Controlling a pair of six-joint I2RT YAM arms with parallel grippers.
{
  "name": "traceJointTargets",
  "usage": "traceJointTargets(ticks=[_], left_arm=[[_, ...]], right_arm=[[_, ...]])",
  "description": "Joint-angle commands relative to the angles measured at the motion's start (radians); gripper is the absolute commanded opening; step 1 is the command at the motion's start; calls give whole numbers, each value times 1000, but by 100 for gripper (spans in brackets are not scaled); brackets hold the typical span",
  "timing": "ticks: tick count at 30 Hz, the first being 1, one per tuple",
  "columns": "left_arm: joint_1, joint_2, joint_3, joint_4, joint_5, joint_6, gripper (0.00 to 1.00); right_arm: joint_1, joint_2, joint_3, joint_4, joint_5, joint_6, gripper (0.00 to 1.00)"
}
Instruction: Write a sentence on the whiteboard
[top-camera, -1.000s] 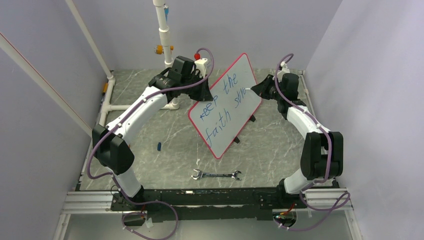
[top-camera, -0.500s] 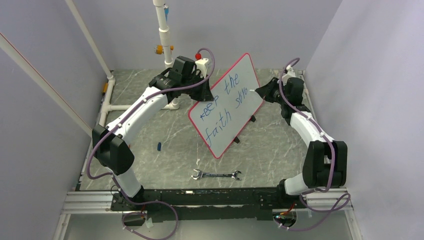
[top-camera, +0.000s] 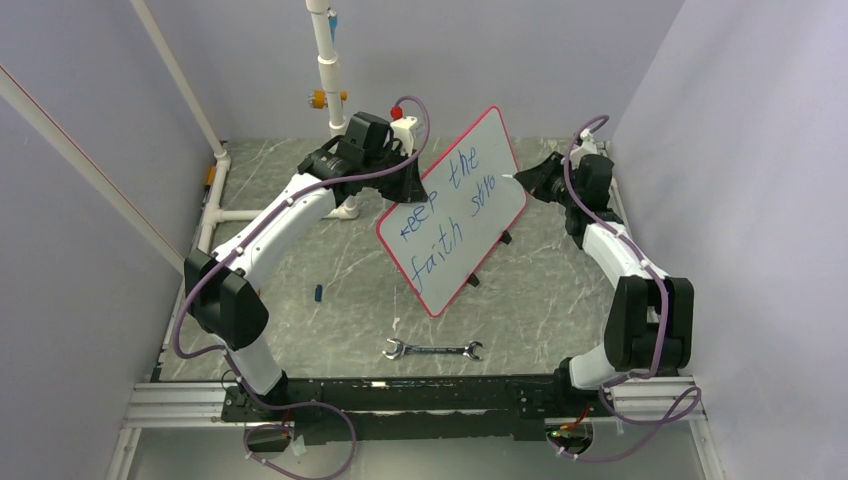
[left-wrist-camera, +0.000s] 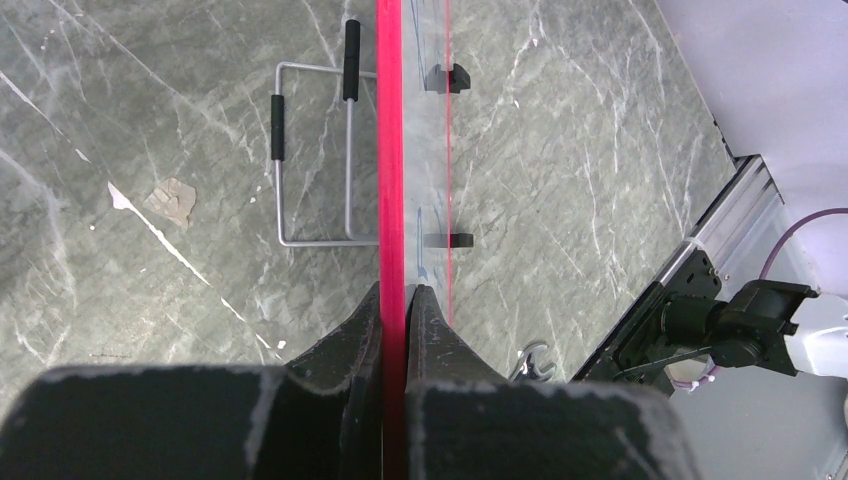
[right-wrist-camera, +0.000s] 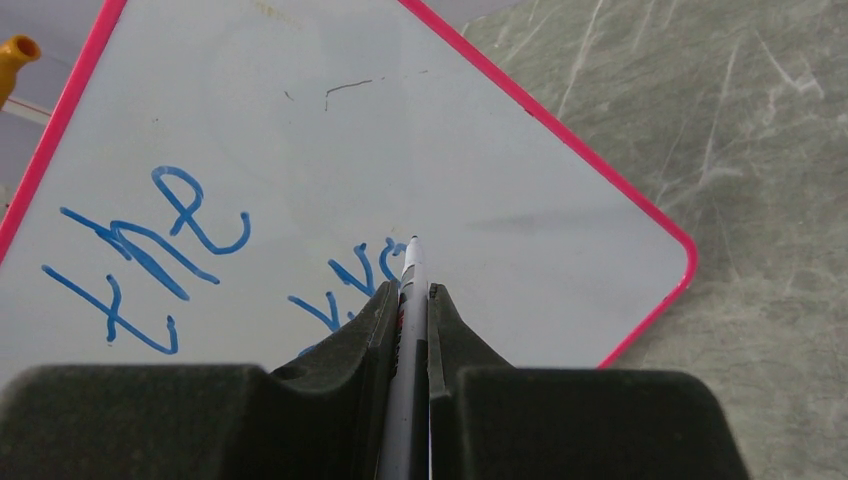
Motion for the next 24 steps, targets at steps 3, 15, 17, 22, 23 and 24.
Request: traceJointTargets(ticks=[3,15,17,22,23,24], left_arm=[[-21,12,-8,-69,-79,140,0],[-20,15,-8,-70,-83,143,0],[-21,16,-7,-72,-83,143,0],[-21,13,-8,-70,-84,143,0],[-21,13,-8,-70,-84,143,0],[-20,13,-8,-71,-84,143,0]], right_arm=[[-4,38,58,92,-50,37,0],[-2,75,62,105,-78,46,0],[-3,81,57,104,-79,49,0],[-2,90,37,104,-81,42,0],[-2,91,33,104,-82,40,0],[-2,92,29,102,-82,39,0]])
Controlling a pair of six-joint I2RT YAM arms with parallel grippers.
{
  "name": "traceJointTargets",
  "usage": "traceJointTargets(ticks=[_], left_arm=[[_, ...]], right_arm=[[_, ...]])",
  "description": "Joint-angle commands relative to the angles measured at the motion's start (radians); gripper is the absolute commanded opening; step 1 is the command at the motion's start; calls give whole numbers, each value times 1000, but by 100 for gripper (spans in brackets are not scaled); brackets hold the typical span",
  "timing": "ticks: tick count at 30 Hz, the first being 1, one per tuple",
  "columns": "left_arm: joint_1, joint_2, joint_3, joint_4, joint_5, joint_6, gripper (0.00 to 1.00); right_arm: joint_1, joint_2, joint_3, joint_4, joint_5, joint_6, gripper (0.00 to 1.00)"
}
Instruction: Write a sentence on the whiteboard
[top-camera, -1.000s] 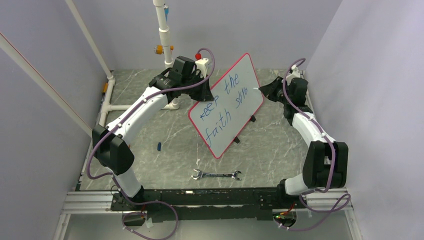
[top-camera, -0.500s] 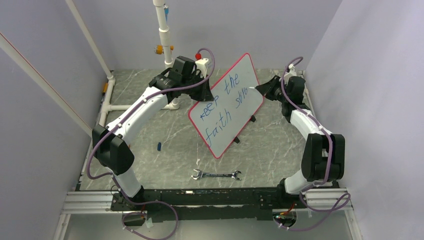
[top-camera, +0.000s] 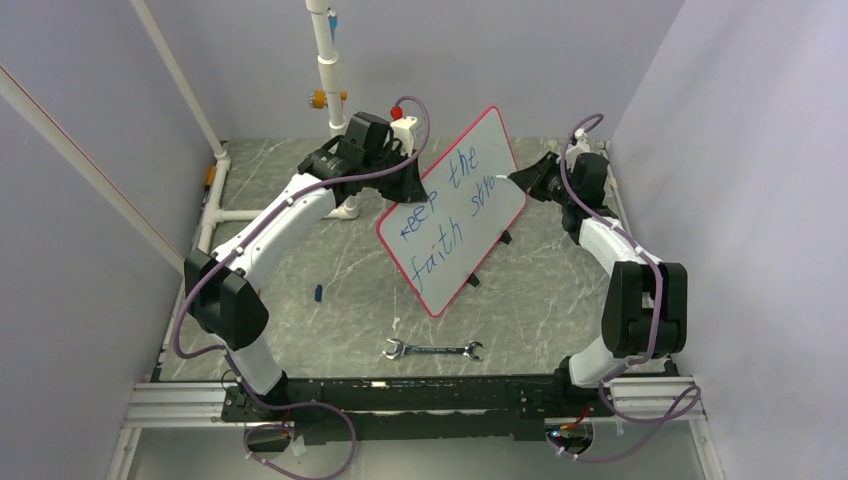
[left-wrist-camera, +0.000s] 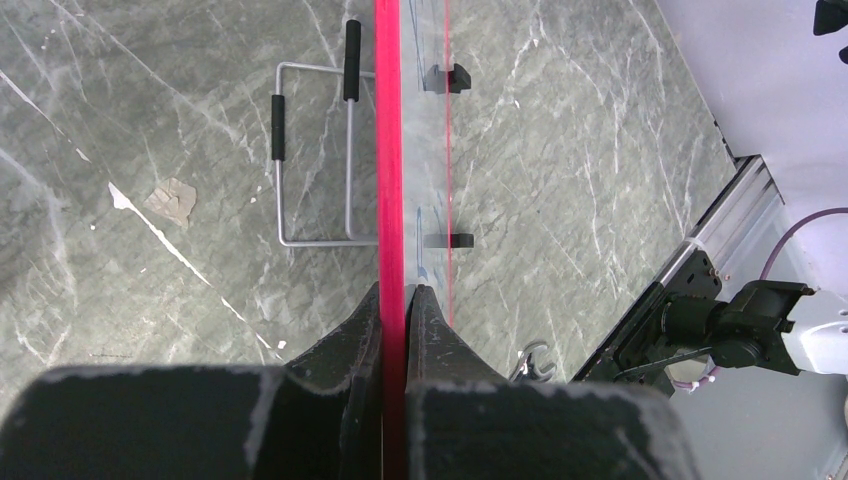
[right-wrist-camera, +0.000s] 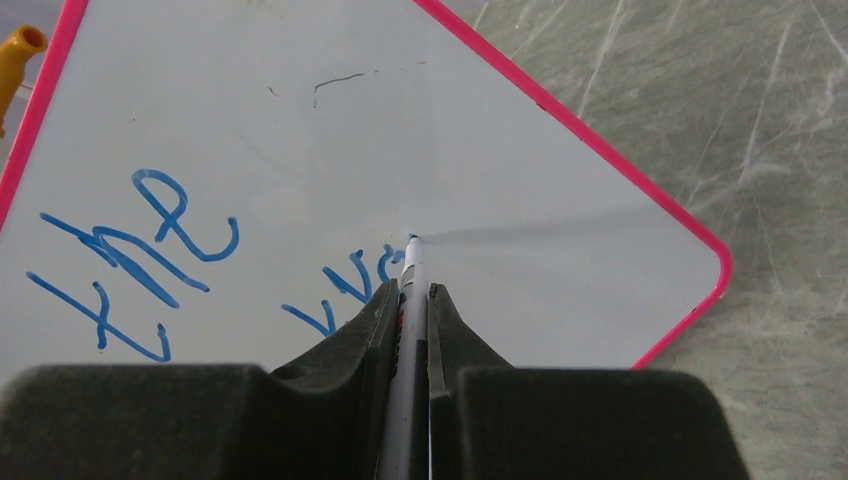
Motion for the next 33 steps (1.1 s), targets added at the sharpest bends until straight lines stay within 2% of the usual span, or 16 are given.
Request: traceJointTargets(ticks=[1,13,33], left_arm=[[-20,13,-8,-71,-84,143,0],[-21,10,-8,-71,-82,142,0],[-21,9,-8,-72,-84,143,0]], right_arm=[[-2,4,0,49,-15,-1,0],[-2,-17,-55,32,0,-12,0],[-2,21,80,4,10,13,0]])
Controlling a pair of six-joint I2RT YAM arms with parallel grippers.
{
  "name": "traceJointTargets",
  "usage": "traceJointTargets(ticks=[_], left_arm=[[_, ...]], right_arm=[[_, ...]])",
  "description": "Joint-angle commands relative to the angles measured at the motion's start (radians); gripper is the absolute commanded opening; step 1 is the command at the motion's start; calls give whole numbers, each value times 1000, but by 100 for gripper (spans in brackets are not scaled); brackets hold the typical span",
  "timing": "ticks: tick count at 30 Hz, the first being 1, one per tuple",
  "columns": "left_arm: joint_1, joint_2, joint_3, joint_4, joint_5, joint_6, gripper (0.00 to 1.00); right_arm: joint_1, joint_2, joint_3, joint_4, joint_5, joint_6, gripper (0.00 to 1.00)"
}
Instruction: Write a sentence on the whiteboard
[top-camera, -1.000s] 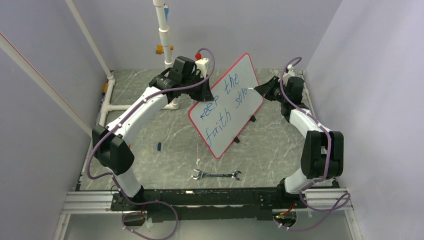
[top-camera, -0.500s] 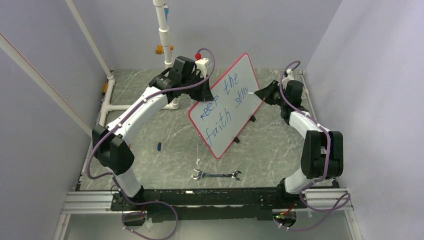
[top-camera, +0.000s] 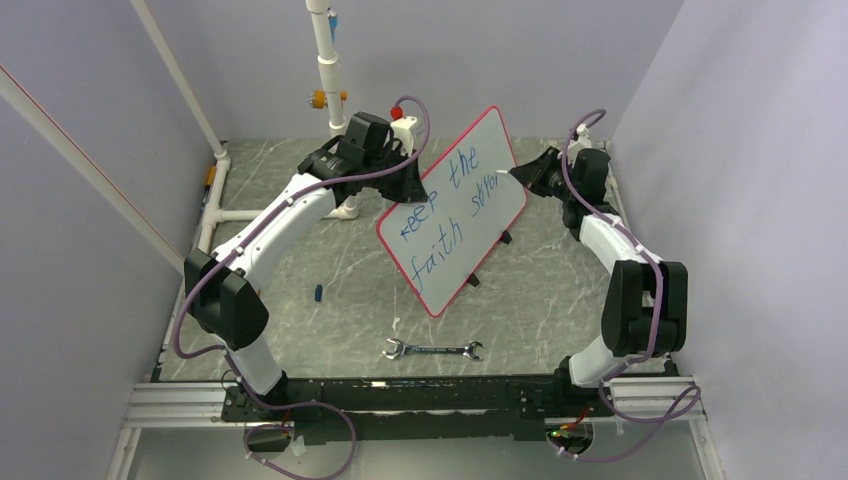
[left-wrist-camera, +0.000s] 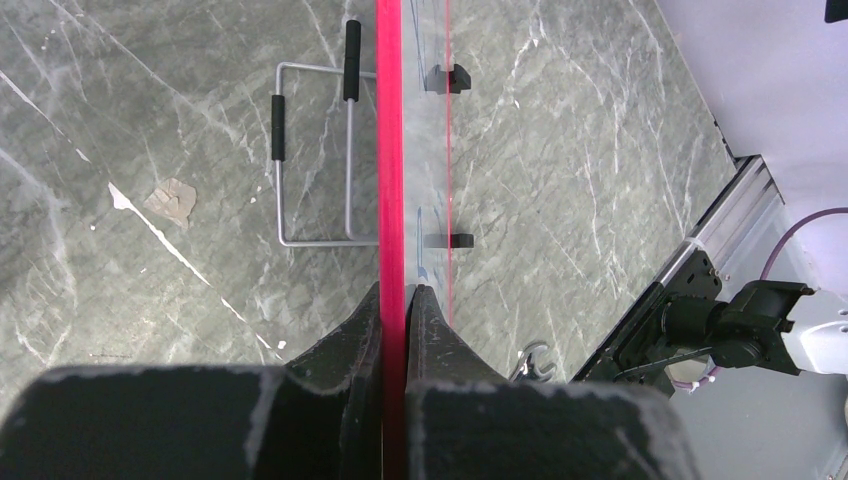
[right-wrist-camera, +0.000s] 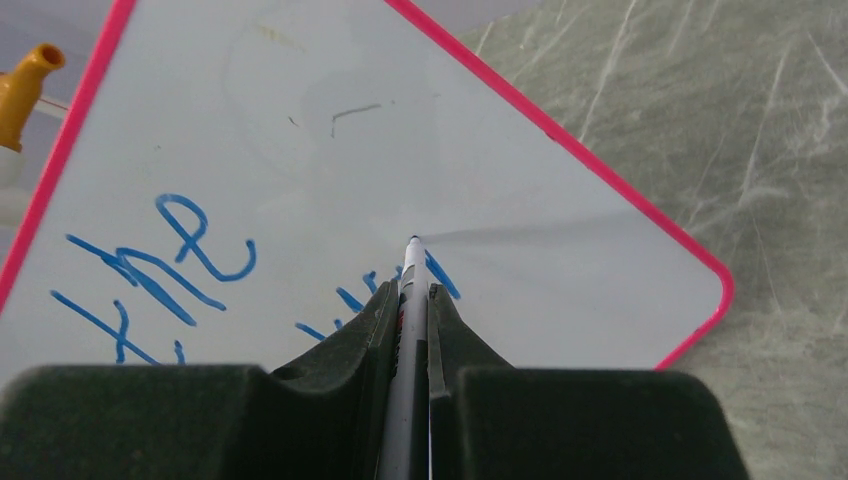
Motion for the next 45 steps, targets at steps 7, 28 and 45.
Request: traceJointTargets(ticks=[7,28,45], left_arm=[[-20,10,-8,-72,-81,143,0],[-21,8,-8,-70,-78,141,0],[-21,7,-6,-71,-82,140,0]], right_arm=[[-1,47,74,13,22,17,0],[-2,51,-6,19,36,6,0],[-6,-107,0,-92,153,-63,0]])
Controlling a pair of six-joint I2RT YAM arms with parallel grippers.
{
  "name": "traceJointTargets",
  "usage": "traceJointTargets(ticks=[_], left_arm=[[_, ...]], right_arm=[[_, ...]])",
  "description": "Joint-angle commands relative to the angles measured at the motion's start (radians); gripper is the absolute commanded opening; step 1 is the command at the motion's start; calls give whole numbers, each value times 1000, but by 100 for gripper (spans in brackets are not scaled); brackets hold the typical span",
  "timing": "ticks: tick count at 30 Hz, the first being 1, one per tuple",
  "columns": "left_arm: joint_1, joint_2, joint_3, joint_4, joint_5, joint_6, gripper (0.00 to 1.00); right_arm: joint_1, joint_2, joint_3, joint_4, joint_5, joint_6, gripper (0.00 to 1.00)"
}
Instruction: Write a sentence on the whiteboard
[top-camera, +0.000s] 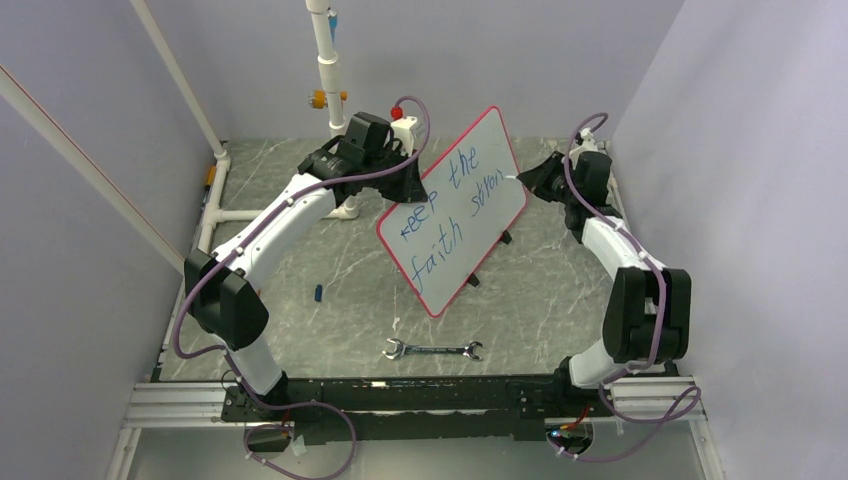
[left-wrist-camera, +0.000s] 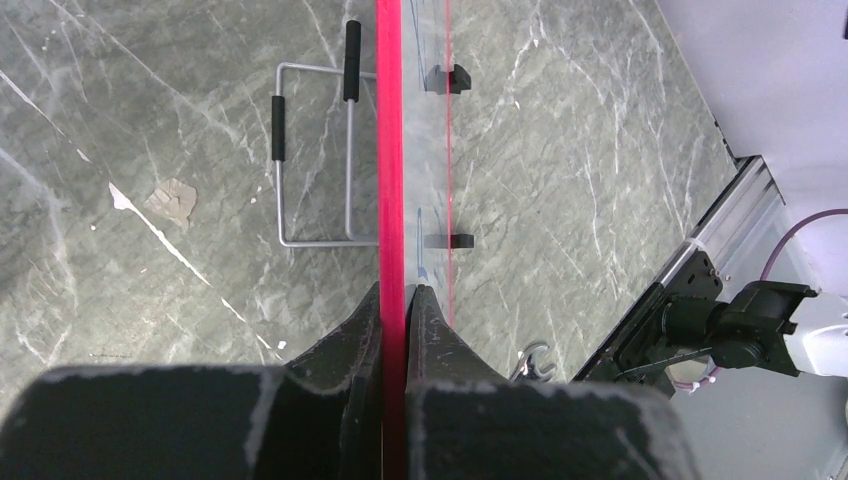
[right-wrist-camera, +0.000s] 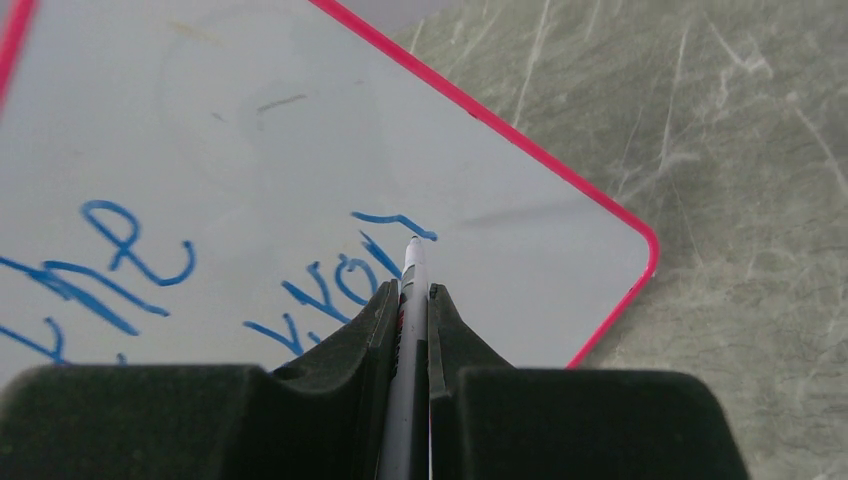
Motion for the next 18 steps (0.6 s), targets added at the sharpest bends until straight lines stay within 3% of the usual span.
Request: traceJointTargets(ticks=[1,18], left_arm=[[-20,8,-6,-72,-78,141,0],[-19,13,-7,-72,-75,142,0]], right_arm=[[-3,-96,-1,-10,52,-32,0],[-43,43,127,70,-34,42,0]])
